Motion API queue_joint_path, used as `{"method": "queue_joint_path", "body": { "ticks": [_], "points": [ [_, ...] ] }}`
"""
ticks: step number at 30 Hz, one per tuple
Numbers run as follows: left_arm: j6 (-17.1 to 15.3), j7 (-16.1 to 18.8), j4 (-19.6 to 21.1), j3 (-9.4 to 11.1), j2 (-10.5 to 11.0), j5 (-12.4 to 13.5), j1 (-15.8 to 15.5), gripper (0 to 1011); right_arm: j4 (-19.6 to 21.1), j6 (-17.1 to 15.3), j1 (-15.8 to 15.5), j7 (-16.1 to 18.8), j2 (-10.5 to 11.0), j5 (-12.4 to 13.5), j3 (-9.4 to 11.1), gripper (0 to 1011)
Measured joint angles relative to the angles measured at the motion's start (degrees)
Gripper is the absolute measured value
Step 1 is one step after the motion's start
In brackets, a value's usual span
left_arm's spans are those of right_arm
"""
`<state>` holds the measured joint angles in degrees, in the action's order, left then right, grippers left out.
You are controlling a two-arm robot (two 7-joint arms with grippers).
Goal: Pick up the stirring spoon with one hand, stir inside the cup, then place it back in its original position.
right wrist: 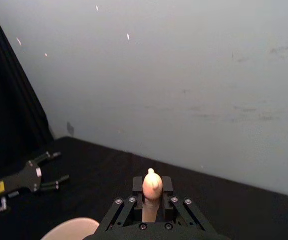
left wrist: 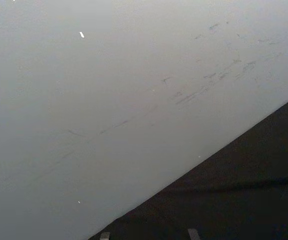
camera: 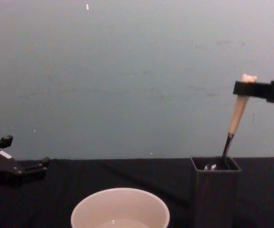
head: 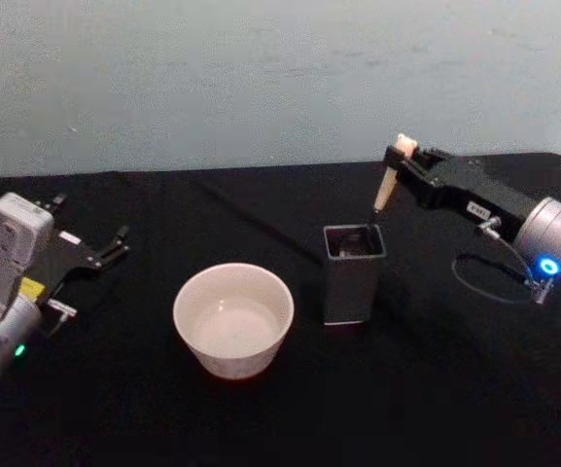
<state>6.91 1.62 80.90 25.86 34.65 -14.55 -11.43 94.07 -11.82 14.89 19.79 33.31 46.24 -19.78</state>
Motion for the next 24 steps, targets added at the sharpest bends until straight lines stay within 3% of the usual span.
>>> {"method": "queue_joint_path", "body": {
  "ticks": [24],
  "points": [
    [0.00, 0.00, 0.00, 0.00, 0.00, 0.00, 0.00, 1001, -5.60, -0.45, 0.91, -0.55, -1.88, -6.48, -3.75, 215]
  ]
}}
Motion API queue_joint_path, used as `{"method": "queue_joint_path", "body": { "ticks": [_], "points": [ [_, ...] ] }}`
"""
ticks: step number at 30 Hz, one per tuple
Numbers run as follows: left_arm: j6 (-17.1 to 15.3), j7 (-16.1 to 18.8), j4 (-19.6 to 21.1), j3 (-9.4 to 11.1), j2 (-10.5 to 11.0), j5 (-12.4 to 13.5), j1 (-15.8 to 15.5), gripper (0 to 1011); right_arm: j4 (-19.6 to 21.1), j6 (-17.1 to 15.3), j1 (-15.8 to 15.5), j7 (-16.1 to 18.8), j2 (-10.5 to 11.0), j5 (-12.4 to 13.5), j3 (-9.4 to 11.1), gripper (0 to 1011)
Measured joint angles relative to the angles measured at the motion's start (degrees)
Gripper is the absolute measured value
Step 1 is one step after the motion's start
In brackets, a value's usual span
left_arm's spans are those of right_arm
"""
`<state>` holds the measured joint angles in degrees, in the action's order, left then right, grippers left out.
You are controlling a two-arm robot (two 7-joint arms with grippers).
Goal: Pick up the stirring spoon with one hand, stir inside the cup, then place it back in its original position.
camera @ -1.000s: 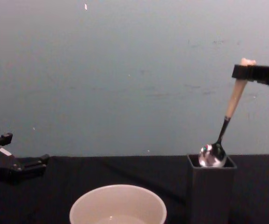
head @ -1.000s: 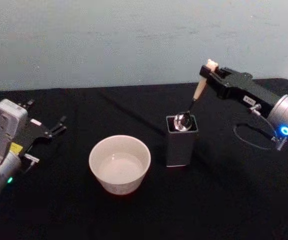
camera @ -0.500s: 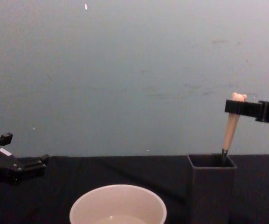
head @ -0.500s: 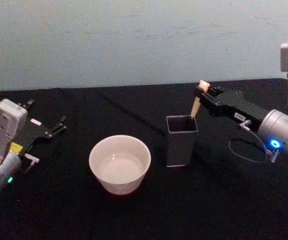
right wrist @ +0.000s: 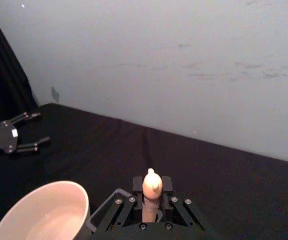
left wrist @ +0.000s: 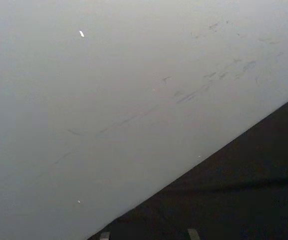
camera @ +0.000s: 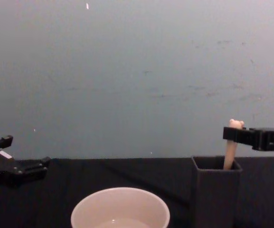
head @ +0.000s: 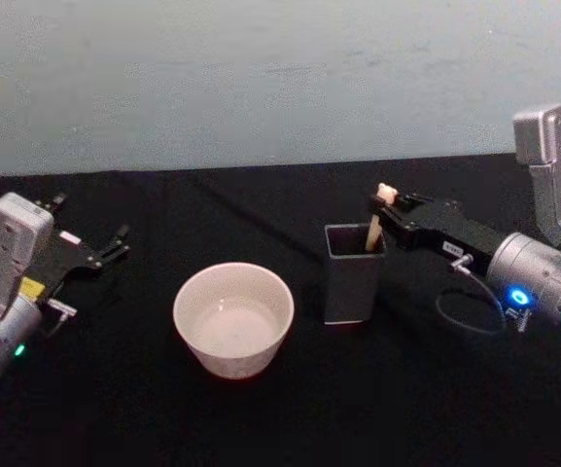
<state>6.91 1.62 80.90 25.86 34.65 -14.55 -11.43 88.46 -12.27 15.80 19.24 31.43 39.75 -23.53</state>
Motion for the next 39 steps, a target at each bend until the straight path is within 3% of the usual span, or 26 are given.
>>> {"method": "queue_joint_path", "body": {
  "ticks": [9, 34, 39],
  "points": [
    [0.00, 0.00, 0.00, 0.00, 0.00, 0.00, 0.00, 1001, -1.03, -0.25, 0.03, 0.31, -0.77, -2.09, -0.20, 215],
    [0.00, 0.00, 0.00, 0.00, 0.00, 0.00, 0.00, 1001, -0.87, -0.25, 0.04, 0.36, -0.62, -1.77, -0.14, 215],
    [0.00, 0.00, 0.00, 0.00, 0.00, 0.00, 0.00, 1001, -0.83, -0.24, 0.04, 0.36, -0.59, -1.74, -0.14, 346]
  ]
}}
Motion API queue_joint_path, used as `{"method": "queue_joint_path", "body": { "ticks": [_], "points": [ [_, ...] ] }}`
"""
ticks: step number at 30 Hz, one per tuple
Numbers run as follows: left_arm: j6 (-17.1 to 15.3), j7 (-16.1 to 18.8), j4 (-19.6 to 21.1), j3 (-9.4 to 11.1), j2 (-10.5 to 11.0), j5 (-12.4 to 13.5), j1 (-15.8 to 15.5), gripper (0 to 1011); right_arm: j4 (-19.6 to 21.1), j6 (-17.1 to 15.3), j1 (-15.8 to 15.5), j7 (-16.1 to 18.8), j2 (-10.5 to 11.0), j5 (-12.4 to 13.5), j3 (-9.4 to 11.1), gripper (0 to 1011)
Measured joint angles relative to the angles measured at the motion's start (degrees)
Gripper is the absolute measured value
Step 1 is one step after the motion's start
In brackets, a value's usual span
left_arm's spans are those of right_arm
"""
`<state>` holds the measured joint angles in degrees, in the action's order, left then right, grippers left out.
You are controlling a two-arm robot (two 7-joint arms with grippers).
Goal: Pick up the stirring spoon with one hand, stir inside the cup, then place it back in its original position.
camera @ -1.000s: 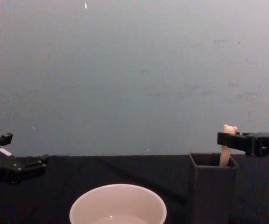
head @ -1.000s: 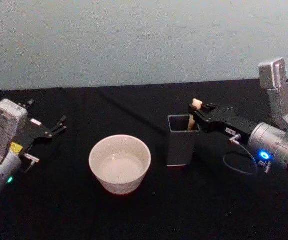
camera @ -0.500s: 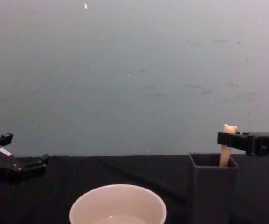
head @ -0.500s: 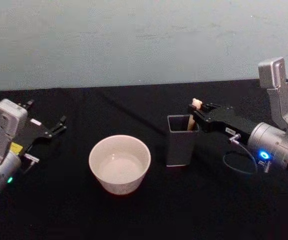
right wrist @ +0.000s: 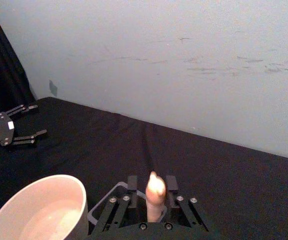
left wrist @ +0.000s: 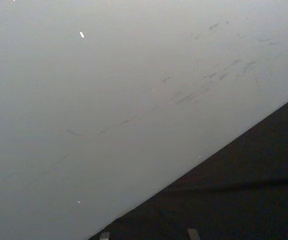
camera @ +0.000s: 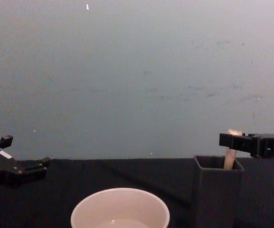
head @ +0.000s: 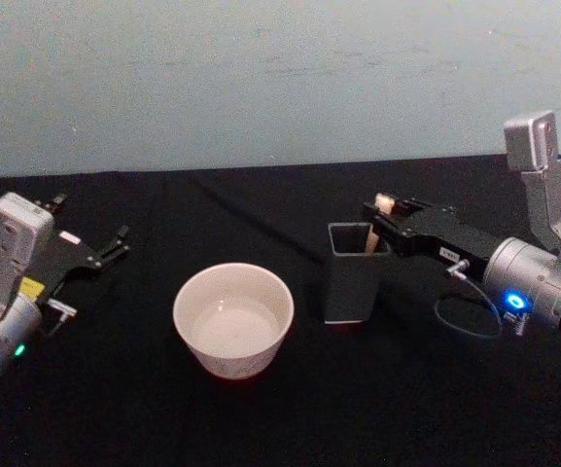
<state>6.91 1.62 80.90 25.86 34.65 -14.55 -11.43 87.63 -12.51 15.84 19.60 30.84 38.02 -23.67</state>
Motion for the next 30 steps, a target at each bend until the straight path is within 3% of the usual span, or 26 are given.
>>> {"method": "queue_joint_path", "body": {
  "ticks": [22, 26, 30],
  "points": [
    [0.00, 0.00, 0.00, 0.00, 0.00, 0.00, 0.00, 1001, 0.00, 0.00, 0.00, 0.00, 0.01, 0.07, 0.00, 989],
    [0.00, 0.00, 0.00, 0.00, 0.00, 0.00, 0.00, 1001, 0.00, 0.00, 0.00, 0.00, 0.01, 0.07, 0.00, 1003],
    [0.00, 0.00, 0.00, 0.00, 0.00, 0.00, 0.00, 1001, 0.08, 2.01, -0.21, -0.54, -1.12, -0.48, 1.19, 1003]
  ]
}}
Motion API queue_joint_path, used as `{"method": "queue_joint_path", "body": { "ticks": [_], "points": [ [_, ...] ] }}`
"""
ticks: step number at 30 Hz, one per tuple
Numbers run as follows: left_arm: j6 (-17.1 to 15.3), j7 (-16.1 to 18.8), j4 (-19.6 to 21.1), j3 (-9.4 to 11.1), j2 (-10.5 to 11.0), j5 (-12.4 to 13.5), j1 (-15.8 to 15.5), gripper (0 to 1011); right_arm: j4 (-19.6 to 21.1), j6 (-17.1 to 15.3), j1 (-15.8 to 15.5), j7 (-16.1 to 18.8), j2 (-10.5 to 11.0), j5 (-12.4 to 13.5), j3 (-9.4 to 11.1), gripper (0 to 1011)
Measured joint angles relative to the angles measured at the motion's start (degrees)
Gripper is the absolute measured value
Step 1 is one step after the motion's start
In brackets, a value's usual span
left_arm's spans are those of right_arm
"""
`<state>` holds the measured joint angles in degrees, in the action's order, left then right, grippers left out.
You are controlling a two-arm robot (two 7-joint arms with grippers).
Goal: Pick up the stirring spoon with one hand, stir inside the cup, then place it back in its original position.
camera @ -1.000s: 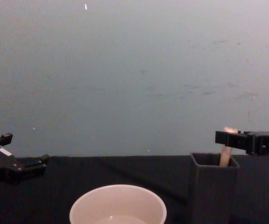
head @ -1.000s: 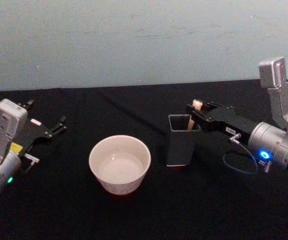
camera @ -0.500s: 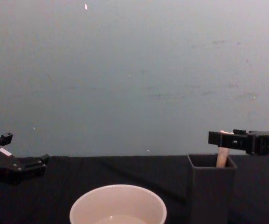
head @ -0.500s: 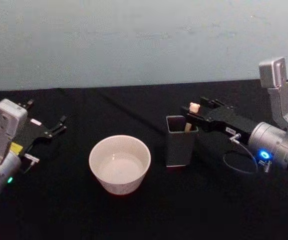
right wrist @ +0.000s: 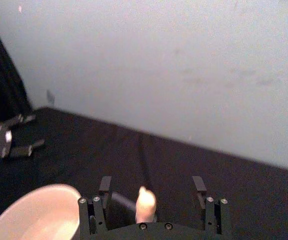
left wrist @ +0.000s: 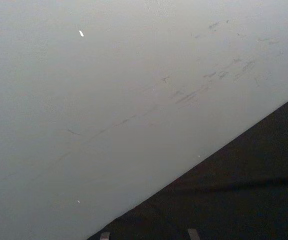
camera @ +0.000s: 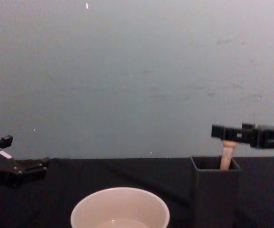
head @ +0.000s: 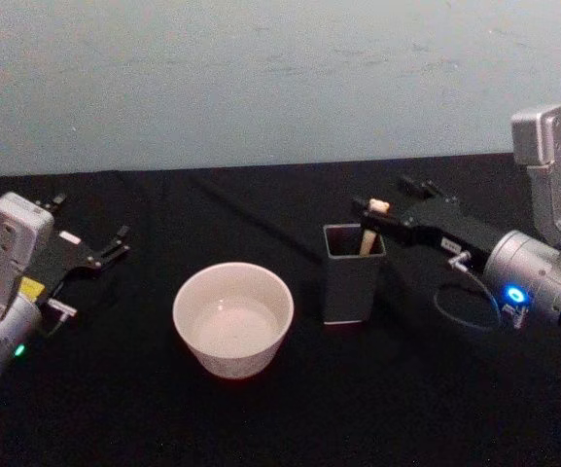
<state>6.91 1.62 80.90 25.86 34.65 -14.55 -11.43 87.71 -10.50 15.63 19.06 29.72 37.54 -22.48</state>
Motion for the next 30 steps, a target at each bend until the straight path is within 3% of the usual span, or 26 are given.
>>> {"method": "queue_joint_path", "body": {
  "ticks": [4, 7, 10, 14, 16, 23, 30],
  "points": [
    [0.00, 0.00, 0.00, 0.00, 0.00, 0.00, 0.00, 1001, 0.37, 2.92, -0.19, -2.19, -1.97, -0.69, 1.98, 1003],
    [0.00, 0.00, 0.00, 0.00, 0.00, 0.00, 0.00, 1001, 0.53, 6.45, -0.42, -5.39, -3.70, -2.76, 3.16, 1002],
    [0.00, 0.00, 0.00, 0.00, 0.00, 0.00, -0.01, 1001, -0.29, 12.01, -0.33, -12.44, -6.52, -8.96, 3.90, 1002],
    [0.00, 0.00, 0.00, 0.00, 0.00, 0.00, 0.00, 1001, -1.86, 14.94, -0.07, -17.17, -7.92, -14.06, 4.01, 1003],
    [0.00, 0.00, 0.00, 0.00, 0.00, 0.00, 0.00, 1001, -3.81, 16.36, -0.15, -20.06, -8.36, -17.98, 3.84, 1003],
    [0.00, 0.00, 0.00, 0.00, 0.00, 0.00, 0.00, 1001, -7.07, 15.74, -2.17, -22.15, -7.75, -22.35, 3.58, 1002],
    [0.00, 0.00, 0.00, 0.00, 0.00, 0.00, -0.01, 1001, -10.14, 14.43, -3.79, -21.85, -7.36, -24.79, 2.95, 1002]
  ]
}}
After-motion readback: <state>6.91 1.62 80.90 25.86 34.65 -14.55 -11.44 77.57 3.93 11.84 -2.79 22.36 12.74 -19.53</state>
